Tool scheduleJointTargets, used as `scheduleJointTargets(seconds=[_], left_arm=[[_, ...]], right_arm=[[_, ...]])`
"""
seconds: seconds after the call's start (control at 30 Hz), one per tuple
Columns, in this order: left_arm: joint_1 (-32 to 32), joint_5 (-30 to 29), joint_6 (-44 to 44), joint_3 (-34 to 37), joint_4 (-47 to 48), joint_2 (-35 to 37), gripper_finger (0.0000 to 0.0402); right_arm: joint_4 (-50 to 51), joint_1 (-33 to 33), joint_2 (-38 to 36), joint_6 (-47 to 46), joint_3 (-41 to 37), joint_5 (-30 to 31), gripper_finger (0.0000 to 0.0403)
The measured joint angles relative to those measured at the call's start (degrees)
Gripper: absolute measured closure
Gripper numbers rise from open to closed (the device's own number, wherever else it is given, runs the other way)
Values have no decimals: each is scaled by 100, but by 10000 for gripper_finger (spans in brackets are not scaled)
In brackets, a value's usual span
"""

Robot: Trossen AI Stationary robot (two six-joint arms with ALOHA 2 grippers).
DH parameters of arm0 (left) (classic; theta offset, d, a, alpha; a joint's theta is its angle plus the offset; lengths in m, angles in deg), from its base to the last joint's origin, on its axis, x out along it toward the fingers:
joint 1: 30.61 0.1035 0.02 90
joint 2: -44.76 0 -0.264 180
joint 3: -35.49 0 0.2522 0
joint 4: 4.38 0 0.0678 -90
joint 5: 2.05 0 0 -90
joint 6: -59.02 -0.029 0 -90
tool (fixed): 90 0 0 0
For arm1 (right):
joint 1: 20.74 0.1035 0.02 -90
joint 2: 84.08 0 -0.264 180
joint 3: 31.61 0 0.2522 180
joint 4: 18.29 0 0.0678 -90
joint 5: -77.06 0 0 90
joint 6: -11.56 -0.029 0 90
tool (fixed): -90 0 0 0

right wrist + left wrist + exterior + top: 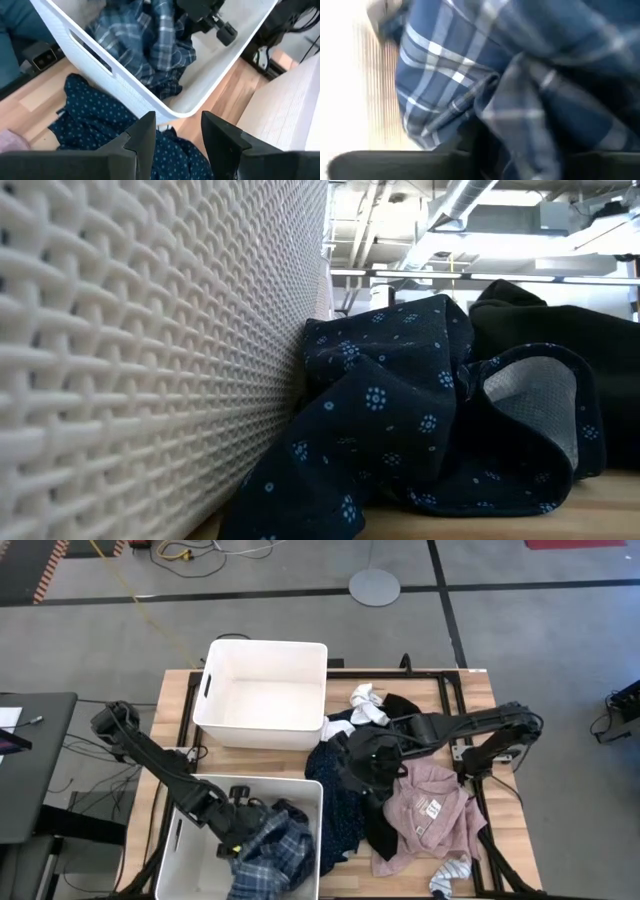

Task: Sort clothes
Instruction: Put the blue pants into the bottom white laundry organizer

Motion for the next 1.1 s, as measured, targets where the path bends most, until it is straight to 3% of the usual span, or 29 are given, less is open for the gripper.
scheduleJointTargets(seconds=[0.23,0.53,0.8,1.1], left_arm=[[-51,-72,-41,-1092,1030,0,189],[-300,-621,-41,-2355,2377,7,178],[-385,-992,-947,-2781,1756,6,179],[-216,-601,-1827,-1982,239,-55,180]], right_arm=[[-5,140,-161,19,0,-2,230],[55,281,-180,22,0,-11,230],[279,309,-180,14,0,-15,230],[500,392,-180,-137,0,-17,230]])
